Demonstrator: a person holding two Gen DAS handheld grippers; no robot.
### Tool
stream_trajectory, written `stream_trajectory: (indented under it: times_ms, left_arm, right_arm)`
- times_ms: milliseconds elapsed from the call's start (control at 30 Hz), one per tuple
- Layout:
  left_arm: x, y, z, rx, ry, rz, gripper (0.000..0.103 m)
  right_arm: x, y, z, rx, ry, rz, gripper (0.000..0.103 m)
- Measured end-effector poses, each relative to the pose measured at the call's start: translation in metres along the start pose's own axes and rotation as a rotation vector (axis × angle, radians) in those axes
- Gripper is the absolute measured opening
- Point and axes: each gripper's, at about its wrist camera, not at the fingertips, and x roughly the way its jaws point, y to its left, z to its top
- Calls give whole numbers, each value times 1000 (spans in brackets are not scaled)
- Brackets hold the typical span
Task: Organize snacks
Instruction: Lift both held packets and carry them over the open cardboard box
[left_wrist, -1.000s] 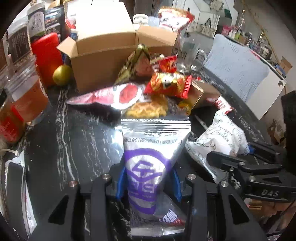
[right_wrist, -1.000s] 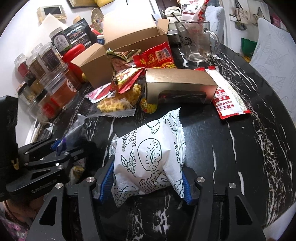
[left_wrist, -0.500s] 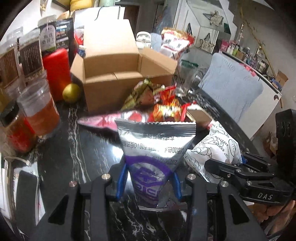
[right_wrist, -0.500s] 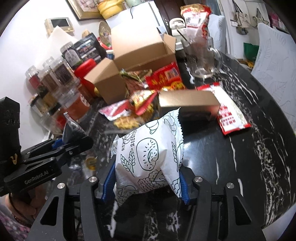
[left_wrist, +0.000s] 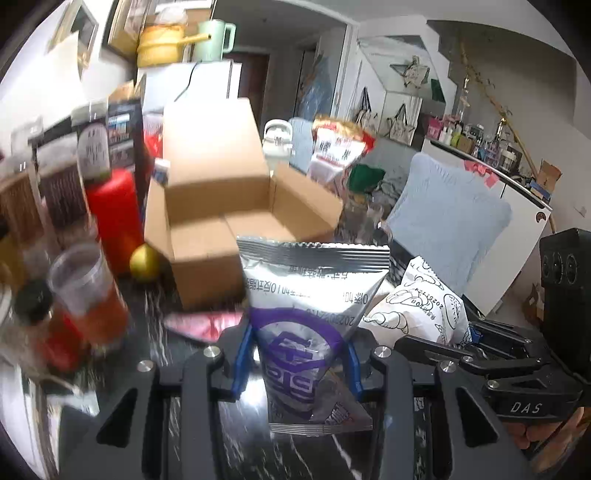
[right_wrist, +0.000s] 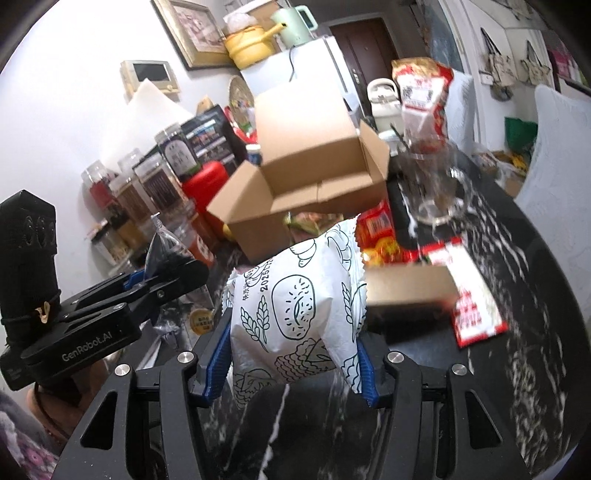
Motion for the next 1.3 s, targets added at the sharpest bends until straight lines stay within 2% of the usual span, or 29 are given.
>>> stream_trajectory:
  times_ms: [300, 733, 933, 1300]
  left_arm:
    - [3, 7, 47, 28, -104, 21, 40]
    - [32, 31, 108, 17, -205, 63, 40]
    - [60, 47, 131, 8, -205, 97, 40]
    - [121, 80, 159, -27, -139, 143, 40]
  right_arm:
    - [-1, 7, 46, -69, -67, 3, 56]
    - [29, 3, 128, -131, -132, -14, 56]
    - [55, -1, 162, -148, -133, -23, 56]
    - [113, -10, 202, -186, -73, -70, 56]
